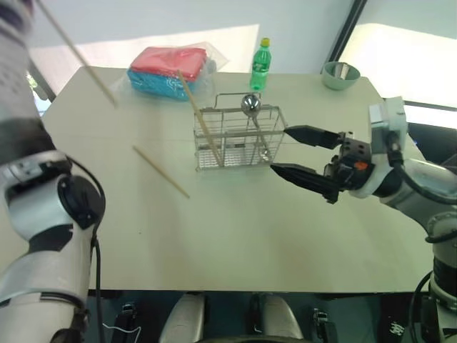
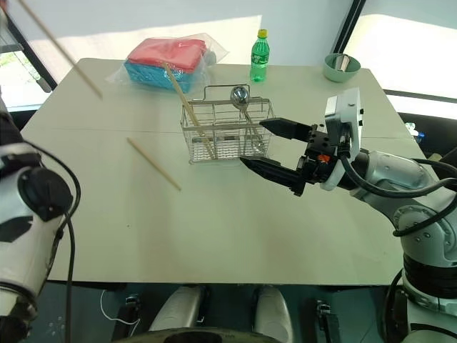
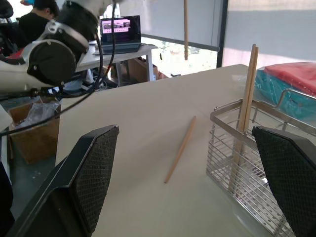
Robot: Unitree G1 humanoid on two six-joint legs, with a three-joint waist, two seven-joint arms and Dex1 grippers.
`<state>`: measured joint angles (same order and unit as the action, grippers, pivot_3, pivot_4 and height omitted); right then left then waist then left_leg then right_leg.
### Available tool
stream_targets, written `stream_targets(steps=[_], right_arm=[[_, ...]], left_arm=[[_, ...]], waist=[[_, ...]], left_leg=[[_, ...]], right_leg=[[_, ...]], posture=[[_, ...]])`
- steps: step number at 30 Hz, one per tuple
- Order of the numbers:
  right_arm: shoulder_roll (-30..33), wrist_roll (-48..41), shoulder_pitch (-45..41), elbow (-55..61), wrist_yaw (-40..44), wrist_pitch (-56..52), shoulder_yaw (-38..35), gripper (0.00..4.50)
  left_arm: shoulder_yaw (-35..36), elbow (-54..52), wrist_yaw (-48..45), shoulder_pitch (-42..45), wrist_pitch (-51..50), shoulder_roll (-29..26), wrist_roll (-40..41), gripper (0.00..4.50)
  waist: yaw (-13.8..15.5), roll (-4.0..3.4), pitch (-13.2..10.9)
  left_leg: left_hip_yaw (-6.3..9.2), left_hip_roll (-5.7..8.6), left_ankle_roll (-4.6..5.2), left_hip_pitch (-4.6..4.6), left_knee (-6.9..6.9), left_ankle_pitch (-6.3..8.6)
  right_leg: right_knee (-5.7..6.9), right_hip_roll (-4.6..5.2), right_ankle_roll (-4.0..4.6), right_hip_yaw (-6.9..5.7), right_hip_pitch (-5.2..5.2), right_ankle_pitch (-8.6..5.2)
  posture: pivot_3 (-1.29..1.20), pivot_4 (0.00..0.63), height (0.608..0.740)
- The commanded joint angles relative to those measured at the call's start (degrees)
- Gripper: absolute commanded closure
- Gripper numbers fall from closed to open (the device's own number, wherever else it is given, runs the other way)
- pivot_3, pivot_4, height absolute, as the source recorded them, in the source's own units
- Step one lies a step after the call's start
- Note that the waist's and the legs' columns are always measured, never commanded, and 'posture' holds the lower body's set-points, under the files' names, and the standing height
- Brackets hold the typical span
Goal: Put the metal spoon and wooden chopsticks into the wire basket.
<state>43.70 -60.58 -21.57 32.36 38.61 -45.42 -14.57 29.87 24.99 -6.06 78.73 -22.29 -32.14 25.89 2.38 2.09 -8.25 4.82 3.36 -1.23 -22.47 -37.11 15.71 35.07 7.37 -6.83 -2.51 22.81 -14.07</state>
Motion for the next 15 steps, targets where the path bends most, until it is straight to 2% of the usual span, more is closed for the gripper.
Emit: stream_targets(steps=[1,9,15], right_arm=[[-0.42,-1.24,0.86,2.21,-1.13,0.76,-1.02,0.0],[-0.91,-1.67,4.06,5.18,-4.63,2.07,-2.32,0.0],[-1.38,-2.4,6.41,6.83,-7.44,3.2,-3.77,0.0]], left_arm=[[-2.69,-1.52,-2.58,2.54,1.15,3.83,2.75,4.43],[-11.43,-1.28,-10.41,-0.38,4.19,14.57,1.33,4.43],[-17.11,-0.19,-13.68,-3.75,6.81,18.23,-2.02,4.43]], waist=[[0.02,-0.12,0.0],[-0.31,-0.17,-0.11],[-0.28,-0.25,-0.18]], left_leg=[[0.0,0.02,0.02,0.06,0.0,-0.01],[0.05,-0.1,0.0,0.08,-0.07,-0.07],[0.03,-0.12,0.02,0.03,-0.04,-0.07]], right_leg=[[0.0,0.0,-0.04,-0.03,-0.07,-0.02],[0.06,-0.22,-0.09,-0.07,-0.09,0.01],[0.05,-0.27,-0.08,-0.04,0.0,0.01]], posture=[[0.0,0.15,0.667],[0.0,0.15,0.667],[0.0,0.15,0.667]])
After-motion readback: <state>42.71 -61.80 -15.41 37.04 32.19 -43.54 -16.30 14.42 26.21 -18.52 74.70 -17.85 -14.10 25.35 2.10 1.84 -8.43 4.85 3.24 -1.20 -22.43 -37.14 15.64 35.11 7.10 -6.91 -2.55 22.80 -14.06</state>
